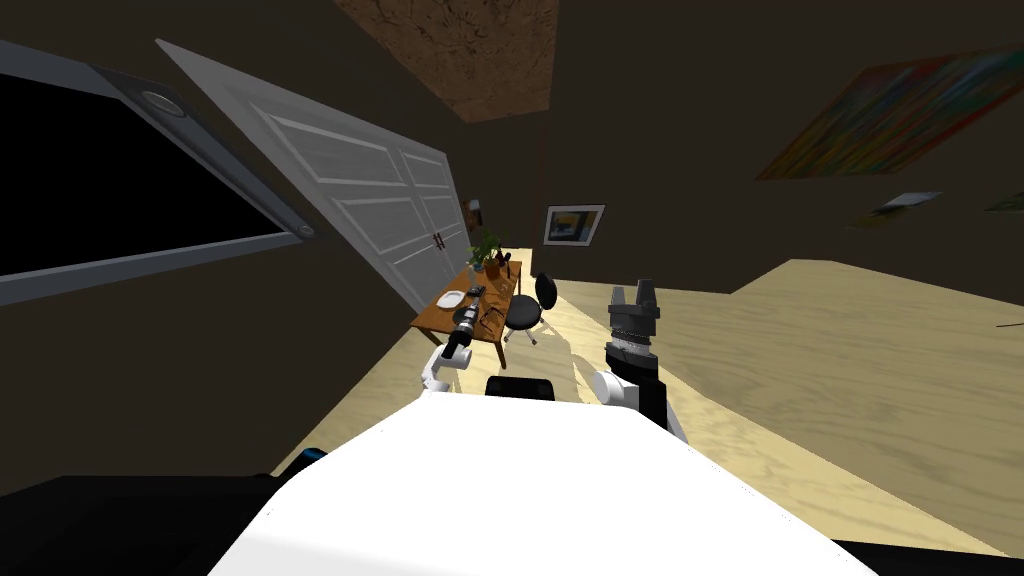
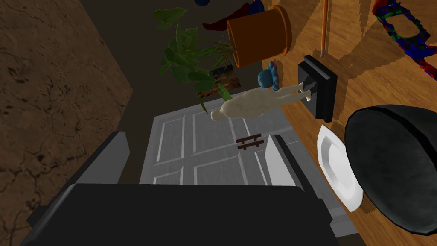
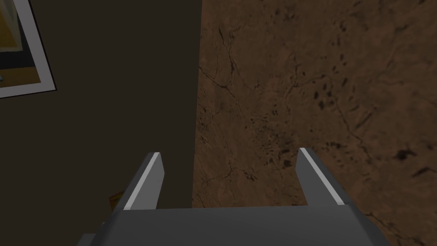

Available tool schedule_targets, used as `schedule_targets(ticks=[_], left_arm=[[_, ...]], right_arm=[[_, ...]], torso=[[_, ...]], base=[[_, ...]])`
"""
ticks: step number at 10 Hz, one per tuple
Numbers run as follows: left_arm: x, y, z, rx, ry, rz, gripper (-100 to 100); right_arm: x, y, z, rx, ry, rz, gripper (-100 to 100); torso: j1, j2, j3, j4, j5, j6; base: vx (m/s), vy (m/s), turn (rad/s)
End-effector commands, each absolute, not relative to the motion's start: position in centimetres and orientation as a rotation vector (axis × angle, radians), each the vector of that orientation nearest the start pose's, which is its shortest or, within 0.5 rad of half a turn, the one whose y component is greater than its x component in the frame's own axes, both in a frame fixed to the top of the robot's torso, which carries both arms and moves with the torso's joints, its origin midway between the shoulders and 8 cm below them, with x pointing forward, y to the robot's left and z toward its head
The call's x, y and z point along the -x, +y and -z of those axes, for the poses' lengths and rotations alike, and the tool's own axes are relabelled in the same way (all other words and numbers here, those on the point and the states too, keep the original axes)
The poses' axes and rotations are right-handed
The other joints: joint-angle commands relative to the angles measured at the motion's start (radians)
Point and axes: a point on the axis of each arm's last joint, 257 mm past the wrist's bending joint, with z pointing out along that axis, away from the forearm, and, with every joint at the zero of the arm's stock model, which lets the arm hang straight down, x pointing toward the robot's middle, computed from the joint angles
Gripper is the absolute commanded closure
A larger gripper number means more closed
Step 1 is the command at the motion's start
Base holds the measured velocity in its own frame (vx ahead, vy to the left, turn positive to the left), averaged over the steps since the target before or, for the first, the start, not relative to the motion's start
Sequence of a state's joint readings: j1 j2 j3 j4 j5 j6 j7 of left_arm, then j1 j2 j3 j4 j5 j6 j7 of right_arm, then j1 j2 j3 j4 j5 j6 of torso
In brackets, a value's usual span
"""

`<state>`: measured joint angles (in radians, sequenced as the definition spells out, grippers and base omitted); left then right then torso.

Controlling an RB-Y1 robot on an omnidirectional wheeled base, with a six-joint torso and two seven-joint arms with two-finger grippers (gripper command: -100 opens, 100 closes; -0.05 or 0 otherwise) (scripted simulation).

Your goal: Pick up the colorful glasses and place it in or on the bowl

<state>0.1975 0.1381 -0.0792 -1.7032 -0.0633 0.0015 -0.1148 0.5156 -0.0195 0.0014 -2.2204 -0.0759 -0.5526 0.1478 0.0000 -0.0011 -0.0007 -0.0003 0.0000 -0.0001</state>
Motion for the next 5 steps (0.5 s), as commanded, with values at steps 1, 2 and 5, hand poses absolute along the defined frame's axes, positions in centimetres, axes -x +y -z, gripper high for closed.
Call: schedule_targets(ticks=[1, 2, 5], left_arm=[[-49.2, 24.4, 28.4, 1.050, 1.469, 0.946, -100], [-49.1, 24.5, 28.8, 1.060, 1.479, 0.938, -100], [-49.4, 24.2, 33.6, 1.146, 1.593, 0.870, -100]], right_arm=[[-34.4, -29.0, -0.3, -0.655, 0.632, -1.201, 0], [-34.4, -29.0, -0.3, -0.655, 0.632, -1.201, 0], [-34.4, -29.0, -0.3, -0.655, 0.632, -1.201, 0]], torso=[[0.000, 0.000, 0.000, 0.000, 0.000, 0.000], [0.000, 0.000, 0.000, 0.000, 0.000, 0.000], [0.000, 0.000, 0.000, 0.000, 0.000, 0.000]], base=[[0.017, 0.002, -0.056], [0.015, 0.003, -0.018], [0.019, -0.001, -0.049]])
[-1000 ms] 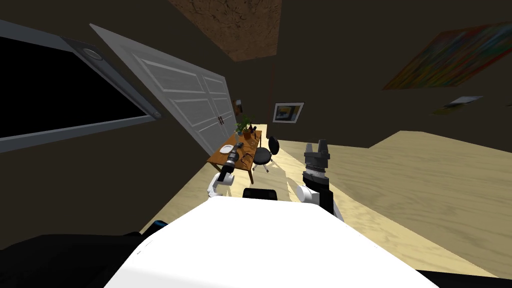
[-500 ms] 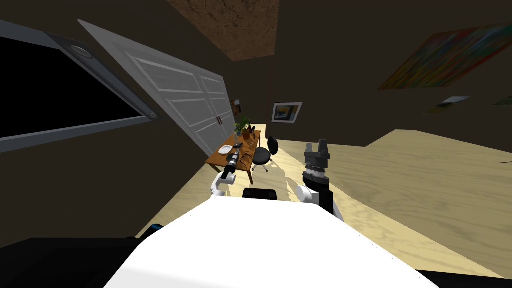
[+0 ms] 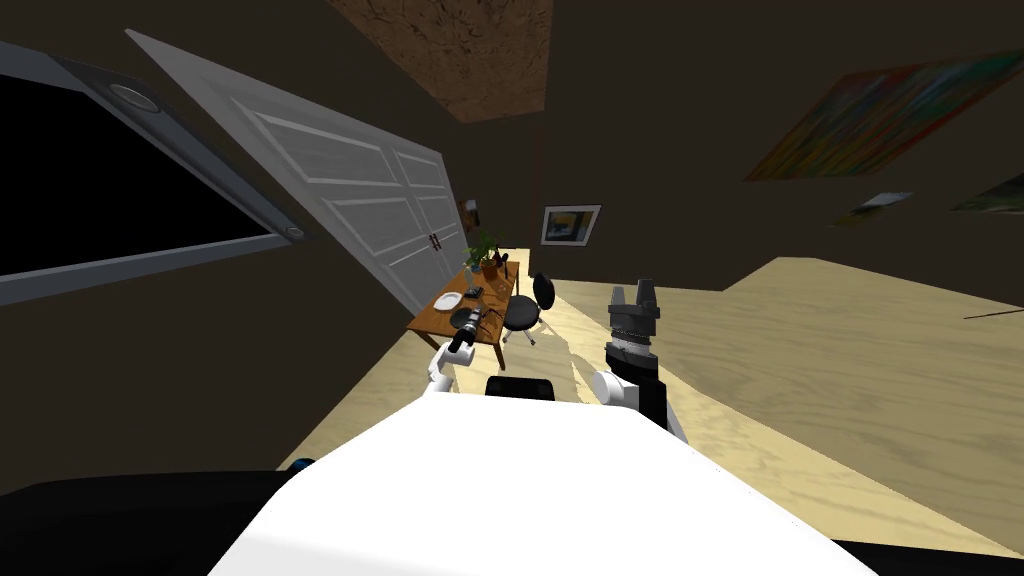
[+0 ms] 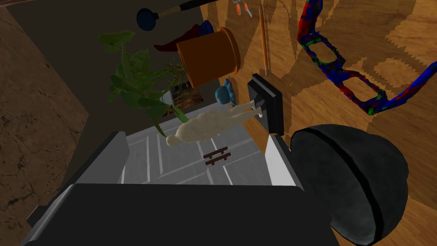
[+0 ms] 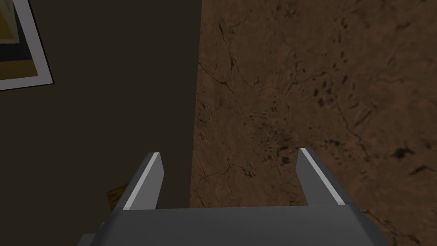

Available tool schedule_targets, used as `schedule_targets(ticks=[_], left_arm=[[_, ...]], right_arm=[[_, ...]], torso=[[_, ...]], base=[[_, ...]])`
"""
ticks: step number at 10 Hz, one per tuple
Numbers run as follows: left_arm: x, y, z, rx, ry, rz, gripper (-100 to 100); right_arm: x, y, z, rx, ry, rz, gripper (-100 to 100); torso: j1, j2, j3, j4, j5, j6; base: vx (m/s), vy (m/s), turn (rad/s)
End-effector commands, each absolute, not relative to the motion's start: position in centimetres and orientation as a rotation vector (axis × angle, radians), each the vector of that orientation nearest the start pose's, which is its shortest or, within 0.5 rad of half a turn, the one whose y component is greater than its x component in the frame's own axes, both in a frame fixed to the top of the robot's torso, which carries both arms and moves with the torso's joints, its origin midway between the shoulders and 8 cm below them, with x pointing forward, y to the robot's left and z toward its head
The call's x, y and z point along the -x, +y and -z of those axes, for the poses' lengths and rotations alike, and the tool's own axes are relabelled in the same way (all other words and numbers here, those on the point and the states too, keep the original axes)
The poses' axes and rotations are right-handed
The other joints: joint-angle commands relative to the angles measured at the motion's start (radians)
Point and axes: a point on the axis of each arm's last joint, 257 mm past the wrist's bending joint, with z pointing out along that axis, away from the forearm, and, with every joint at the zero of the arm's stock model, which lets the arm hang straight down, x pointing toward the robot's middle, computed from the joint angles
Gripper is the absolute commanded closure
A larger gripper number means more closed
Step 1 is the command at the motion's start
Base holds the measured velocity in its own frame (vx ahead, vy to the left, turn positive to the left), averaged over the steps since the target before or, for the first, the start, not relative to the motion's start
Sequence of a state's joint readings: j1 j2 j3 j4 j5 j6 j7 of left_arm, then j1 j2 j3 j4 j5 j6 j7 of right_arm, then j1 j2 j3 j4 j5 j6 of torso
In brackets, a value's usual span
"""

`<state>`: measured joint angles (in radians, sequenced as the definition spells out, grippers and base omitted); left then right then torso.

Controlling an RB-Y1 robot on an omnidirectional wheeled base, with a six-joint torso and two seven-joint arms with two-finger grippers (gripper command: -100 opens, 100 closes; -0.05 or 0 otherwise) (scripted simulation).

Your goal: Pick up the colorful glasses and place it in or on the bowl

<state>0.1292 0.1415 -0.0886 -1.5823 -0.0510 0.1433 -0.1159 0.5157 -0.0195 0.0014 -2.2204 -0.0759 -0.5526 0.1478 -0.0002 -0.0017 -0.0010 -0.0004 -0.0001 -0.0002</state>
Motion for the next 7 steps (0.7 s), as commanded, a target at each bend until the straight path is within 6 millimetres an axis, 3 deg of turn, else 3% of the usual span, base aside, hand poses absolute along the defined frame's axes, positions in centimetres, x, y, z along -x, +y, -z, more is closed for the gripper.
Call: schedule_targets(ticks=[1, 4, 5, 7], left_arm=[[-49.1, 24.4, 34.5, 1.163, 1.611, 0.855, -100], [-48.5, 24.3, 39.4, 1.247, 1.730, 0.770, -100], [-48.3, 24.4, 39.9, 1.257, 1.740, 0.760, -100], [-47.5, 24.5, 42.8, 1.306, 1.814, 0.700, -100]], right_arm=[[-34.4, -29.0, -0.3, -0.655, 0.632, -1.201, 0], [-34.4, -29.0, -0.3, -0.655, 0.632, -1.201, 0], [-34.4, -29.0, -0.3, -0.655, 0.632, -1.201, 0], [-34.4, -29.0, -0.3, -0.655, 0.632, -1.201, 0]], torso=[[0.000, 0.000, 0.000, 0.000, 0.000, 0.000], [0.000, 0.000, 0.000, 0.000, 0.000, 0.000], [0.000, 0.000, 0.000, 0.000, 0.000, 0.000], [0.000, 0.001, 0.000, 0.000, 0.000, 0.000]], base=[[0.017, 0.003, -0.023], [0.018, 0.002, -0.050], [0.015, 0.001, -0.011], [0.014, 0.001, -0.044]])
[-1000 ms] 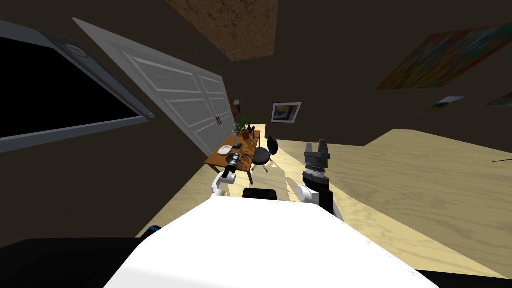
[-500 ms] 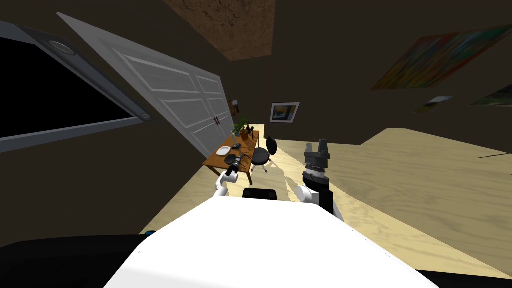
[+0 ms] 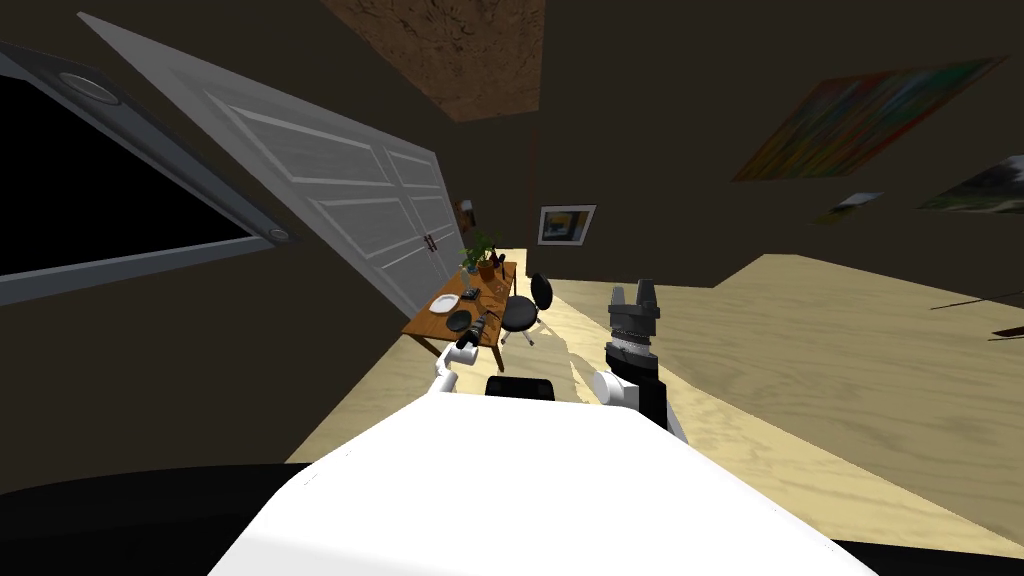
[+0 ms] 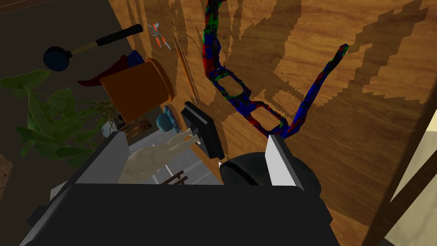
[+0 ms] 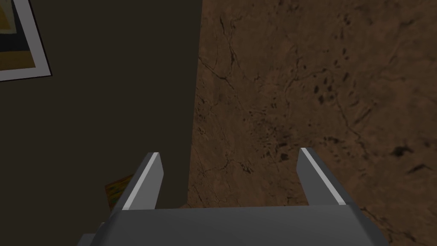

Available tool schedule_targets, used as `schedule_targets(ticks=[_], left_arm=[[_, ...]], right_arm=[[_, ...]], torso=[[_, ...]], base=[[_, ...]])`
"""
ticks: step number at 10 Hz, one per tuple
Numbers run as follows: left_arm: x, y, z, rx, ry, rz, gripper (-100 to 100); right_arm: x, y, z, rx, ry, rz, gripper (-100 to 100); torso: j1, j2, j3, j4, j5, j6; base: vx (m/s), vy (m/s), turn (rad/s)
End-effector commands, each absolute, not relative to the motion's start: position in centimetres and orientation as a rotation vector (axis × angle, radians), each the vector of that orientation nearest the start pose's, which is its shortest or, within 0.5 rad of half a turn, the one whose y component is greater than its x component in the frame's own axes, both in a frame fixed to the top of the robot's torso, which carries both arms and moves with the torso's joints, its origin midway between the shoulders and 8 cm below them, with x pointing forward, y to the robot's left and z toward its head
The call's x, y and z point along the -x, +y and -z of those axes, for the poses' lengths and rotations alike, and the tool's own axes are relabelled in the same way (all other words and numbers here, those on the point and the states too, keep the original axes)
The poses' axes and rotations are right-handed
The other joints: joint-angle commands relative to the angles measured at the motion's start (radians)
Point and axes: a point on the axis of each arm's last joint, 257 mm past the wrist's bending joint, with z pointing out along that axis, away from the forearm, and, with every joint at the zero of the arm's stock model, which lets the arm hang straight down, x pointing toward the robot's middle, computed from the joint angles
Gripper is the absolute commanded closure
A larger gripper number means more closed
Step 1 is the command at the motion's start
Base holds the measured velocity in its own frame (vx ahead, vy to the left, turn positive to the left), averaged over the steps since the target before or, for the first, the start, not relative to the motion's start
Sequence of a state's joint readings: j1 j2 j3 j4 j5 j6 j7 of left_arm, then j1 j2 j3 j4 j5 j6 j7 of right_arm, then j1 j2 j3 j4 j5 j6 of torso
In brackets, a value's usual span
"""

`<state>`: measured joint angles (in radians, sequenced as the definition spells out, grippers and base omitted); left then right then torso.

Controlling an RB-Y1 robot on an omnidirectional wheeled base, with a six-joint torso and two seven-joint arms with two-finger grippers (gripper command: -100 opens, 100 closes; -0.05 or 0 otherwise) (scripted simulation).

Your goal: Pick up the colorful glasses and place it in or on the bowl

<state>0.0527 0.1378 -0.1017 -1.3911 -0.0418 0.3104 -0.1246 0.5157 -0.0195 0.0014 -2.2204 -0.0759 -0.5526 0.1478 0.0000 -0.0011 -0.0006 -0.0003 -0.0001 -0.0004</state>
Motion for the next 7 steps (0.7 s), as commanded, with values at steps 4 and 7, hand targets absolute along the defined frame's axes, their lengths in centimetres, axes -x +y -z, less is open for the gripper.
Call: schedule_targets(ticks=[4, 7], left_arm=[[-46.0, 25.0, 46.6, 1.374, 1.919, 0.598, -100], [-45.1, 25.5, 48.4, 1.404, 1.970, 0.541, -100]], right_arm=[[-34.4, -29.0, -0.3, -0.655, 0.632, -1.201, 0], [-34.4, -29.0, -0.3, -0.655, 0.632, -1.201, 0]], torso=[[0.000, 0.000, 0.000, 0.000, 0.000, 0.000], [0.000, 0.000, 0.000, 0.000, 0.000, 0.000]], base=[[0.014, 0.002, -0.034], [0.011, 0.001, -0.021]])
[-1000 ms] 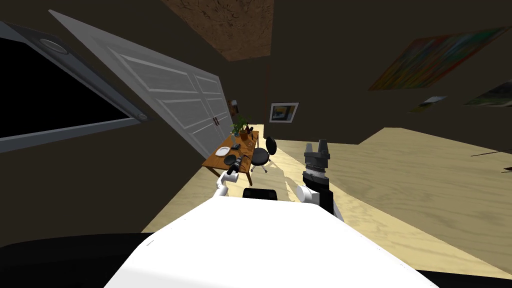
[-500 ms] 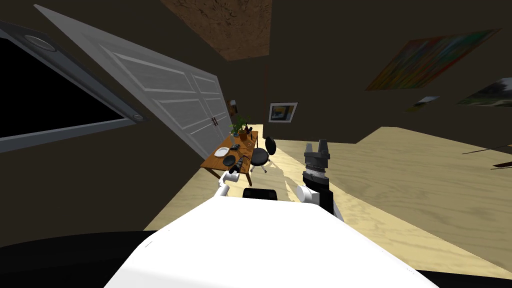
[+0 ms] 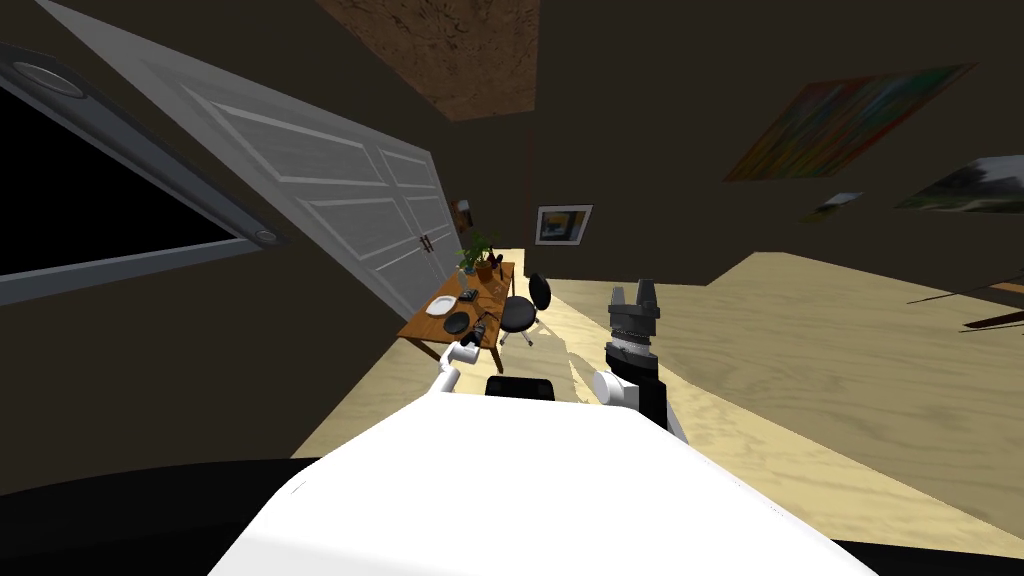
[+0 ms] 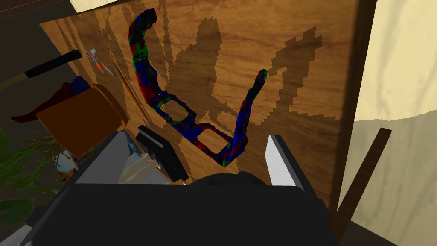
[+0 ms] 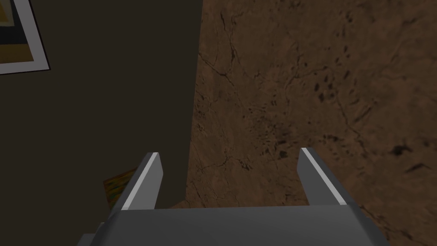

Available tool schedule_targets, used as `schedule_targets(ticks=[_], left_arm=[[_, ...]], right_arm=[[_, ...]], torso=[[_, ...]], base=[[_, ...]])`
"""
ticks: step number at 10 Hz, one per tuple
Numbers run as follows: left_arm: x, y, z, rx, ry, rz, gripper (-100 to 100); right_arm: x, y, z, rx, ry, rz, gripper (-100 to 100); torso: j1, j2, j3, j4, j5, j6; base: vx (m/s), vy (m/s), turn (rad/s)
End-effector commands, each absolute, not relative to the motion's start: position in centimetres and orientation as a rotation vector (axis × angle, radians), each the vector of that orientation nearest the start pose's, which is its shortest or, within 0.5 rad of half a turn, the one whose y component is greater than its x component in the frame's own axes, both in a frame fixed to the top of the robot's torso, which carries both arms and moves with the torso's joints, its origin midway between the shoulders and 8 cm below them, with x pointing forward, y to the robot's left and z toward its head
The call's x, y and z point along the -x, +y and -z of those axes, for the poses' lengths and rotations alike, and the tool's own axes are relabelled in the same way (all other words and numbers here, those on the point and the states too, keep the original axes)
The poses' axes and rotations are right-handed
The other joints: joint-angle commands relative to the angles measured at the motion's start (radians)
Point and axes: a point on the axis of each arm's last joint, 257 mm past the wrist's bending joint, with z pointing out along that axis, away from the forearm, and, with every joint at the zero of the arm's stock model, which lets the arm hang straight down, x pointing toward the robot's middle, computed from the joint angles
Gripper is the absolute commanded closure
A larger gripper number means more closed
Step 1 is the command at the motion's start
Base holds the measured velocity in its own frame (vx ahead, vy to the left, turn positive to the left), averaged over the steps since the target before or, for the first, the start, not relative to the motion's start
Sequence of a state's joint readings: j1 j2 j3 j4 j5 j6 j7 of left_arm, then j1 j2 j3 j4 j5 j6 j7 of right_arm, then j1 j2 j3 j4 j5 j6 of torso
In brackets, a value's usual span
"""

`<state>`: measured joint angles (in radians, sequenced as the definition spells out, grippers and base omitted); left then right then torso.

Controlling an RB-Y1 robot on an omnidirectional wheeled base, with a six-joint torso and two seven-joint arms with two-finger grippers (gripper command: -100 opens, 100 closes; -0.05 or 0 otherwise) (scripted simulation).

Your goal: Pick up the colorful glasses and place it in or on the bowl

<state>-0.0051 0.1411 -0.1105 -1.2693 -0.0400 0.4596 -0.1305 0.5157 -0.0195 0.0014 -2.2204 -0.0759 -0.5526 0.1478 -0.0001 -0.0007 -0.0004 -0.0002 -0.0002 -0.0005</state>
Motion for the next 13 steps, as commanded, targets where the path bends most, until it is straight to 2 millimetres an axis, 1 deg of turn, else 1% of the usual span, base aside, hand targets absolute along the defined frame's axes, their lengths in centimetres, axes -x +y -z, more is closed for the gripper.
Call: schedule_targets(ticks=[1, 3, 4, 5, 6, 7, 8, 11, 12, 13], left_arm=[[-44.7, 25.8, 49.1, 1.416, 1.991, 0.516, -100], [-44.0, 26.2, 50.1, 1.434, 2.022, 0.474, -100], [-44.0, 26.2, 50.1, 1.434, 2.022, 0.474, -100], [-43.6, 26.7, 50.7, 1.444, 2.042, 0.444, -100], [-43.8, 26.6, 50.3, 1.438, 2.031, 0.460, -100], [-43.8, 26.6, 50.4, 1.440, 2.033, 0.456, 0], [-43.6, 26.8, 51.0, 1.442, 2.031, 0.456, -100], [-43.2, 27.1, 52.0, 1.445, 2.028, 0.455, -100], [-43.2, 27.0, 51.9, 1.446, 2.030, 0.453, -100], [-43.2, 27.0, 51.9, 1.445, 2.029, 0.455, 100]], right_arm=[[-34.4, -29.0, -0.3, -0.655, 0.632, -1.201, 0], [-34.4, -29.0, -0.3, -0.655, 0.632, -1.201, 0], [-34.4, -29.0, -0.3, -0.655, 0.632, -1.201, 0], [-34.4, -29.0, -0.3, -0.655, 0.632, -1.201, 0], [-34.4, -29.0, -0.3, -0.655, 0.632, -1.201, 0], [-34.4, -29.0, -0.3, -0.655, 0.632, -1.201, 0], [-34.4, -29.0, -0.3, -0.655, 0.632, -1.201, 0], [-34.4, -29.0, -0.3, -0.655, 0.632, -1.201, 0], [-34.4, -29.0, -0.3, -0.655, 0.632, -1.201, 0], [-34.4, -29.0, -0.3, -0.655, 0.632, -1.201, 0]], torso=[[0.000, 0.000, 0.000, 0.000, 0.000, 0.000], [0.000, 0.000, 0.000, 0.000, 0.000, 0.000], [0.000, 0.000, 0.000, 0.000, 0.000, 0.000], [0.000, 0.000, 0.000, 0.000, 0.000, 0.000], [0.000, 0.000, 0.000, 0.000, 0.000, 0.000], [0.000, 0.001, 0.000, 0.000, 0.000, 0.000], [0.000, 0.001, 0.000, 0.000, 0.000, 0.000], [0.000, -0.002, -0.001, 0.000, 0.000, 0.000], [0.000, -0.003, -0.002, -0.001, 0.000, 0.000], [0.000, -0.001, -0.001, 0.000, 0.000, 0.000]], base=[[0.013, 0.003, -0.032], [0.011, 0.002, -0.022], [0.005, 0.001, -0.006], [0.005, 0.000, -0.020], [0.000, 0.000, 0.000], [0.000, 0.000, 0.000], [0.027, 0.002, -0.017], [0.052, 0.000, -0.015], [0.025, -0.002, -0.003], [0.000, 0.000, 0.000]])
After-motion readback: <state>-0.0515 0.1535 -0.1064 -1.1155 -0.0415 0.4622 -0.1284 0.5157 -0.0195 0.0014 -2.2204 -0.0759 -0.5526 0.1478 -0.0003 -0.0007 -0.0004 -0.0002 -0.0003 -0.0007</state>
